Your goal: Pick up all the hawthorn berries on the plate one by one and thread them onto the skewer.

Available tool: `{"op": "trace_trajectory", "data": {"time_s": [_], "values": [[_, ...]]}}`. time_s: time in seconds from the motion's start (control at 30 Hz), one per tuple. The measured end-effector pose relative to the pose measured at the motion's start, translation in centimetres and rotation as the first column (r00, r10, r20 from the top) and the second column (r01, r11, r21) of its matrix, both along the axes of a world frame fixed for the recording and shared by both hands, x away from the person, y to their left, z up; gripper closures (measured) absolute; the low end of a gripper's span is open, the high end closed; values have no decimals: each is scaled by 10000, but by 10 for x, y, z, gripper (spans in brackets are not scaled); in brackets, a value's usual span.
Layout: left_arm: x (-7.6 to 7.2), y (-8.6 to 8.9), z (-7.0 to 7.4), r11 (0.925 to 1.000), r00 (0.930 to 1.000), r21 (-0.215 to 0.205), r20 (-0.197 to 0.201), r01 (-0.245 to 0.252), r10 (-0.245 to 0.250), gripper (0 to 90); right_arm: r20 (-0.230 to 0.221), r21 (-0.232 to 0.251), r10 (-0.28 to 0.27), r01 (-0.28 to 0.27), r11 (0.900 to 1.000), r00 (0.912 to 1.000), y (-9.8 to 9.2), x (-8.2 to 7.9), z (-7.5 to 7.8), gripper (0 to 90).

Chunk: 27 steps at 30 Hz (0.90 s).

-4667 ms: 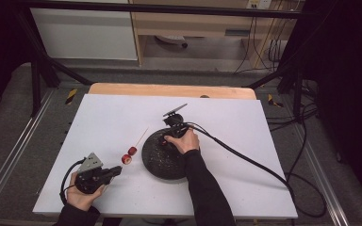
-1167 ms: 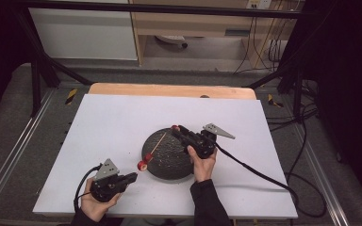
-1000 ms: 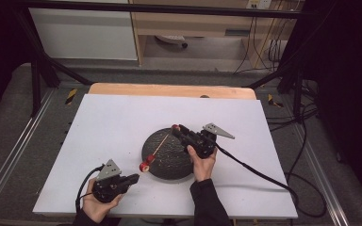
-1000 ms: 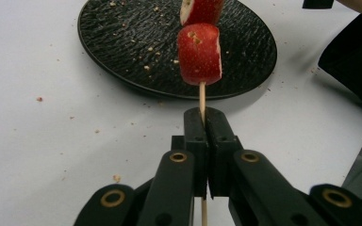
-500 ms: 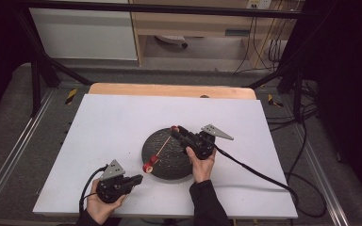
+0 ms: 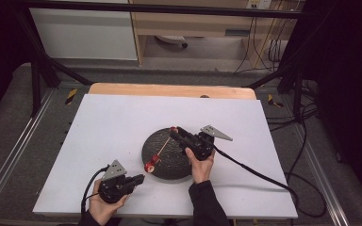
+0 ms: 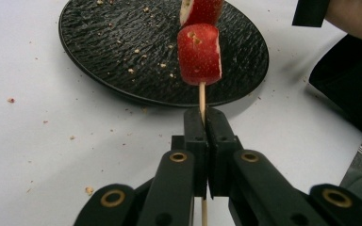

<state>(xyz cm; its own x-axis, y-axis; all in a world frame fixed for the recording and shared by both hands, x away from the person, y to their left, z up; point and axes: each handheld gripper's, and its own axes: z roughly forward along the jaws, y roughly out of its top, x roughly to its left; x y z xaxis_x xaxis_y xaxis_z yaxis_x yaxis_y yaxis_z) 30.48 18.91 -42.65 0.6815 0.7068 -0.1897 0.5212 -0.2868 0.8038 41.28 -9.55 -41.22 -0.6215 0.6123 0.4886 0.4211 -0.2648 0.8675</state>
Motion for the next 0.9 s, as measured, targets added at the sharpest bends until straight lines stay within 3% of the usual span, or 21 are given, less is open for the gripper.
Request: {"op": "trace_trajectory", "data": {"time_s": [0.23, 0.37, 0.9], "values": [[-3, -10, -3, 9976, 9989, -512, 0, -467, 468, 881, -66, 183, 22, -21, 9998, 10000, 2, -1, -2, 608], [-4, -15, -4, 9963, 9980, -584, -60, -630, 627, 882, -114, 201, 44, -42, 9998, 9999, 3, -3, -3, 608], [-3, -16, -5, 9964, 9962, -153, 239, -836, 840, 886, -551, 312, 91, -73, 9995, 9984, 2, -5, 0, 611]]}}
